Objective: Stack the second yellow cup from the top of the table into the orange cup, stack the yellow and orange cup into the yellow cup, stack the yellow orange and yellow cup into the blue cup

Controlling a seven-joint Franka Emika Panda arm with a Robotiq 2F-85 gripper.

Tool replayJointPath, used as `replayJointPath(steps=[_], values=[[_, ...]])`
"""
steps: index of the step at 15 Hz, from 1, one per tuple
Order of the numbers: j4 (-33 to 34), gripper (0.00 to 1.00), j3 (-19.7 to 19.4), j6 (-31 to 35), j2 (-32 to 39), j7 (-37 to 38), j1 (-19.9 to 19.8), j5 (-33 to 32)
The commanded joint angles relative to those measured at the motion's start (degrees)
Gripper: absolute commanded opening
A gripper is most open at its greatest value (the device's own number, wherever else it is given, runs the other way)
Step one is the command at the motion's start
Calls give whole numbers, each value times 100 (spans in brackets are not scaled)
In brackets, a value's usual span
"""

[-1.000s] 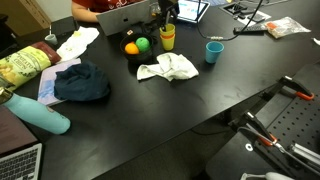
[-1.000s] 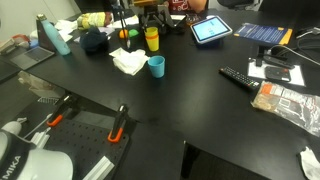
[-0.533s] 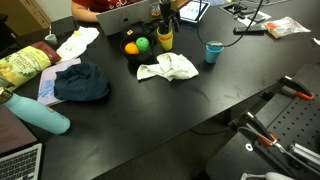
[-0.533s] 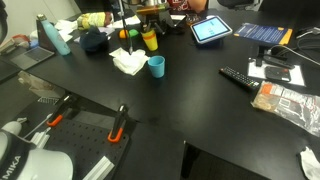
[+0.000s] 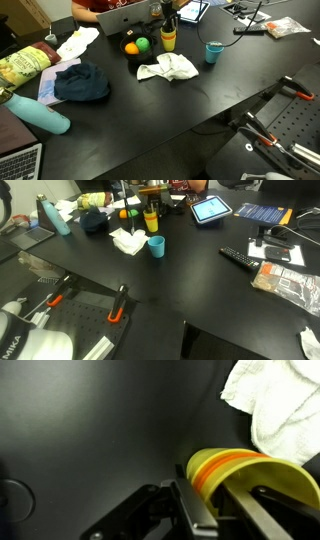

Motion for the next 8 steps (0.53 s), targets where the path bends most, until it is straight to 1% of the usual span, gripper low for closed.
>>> replayJointPath(steps=[1,3,4,8], values=[[169,0,81,-423,-16,17,-100,163],[115,0,90,-574,-85,49,-139,252],[51,3,105,-640,-153,36,-172,303],[-209,3,100,-737,-407,11,-317,446]])
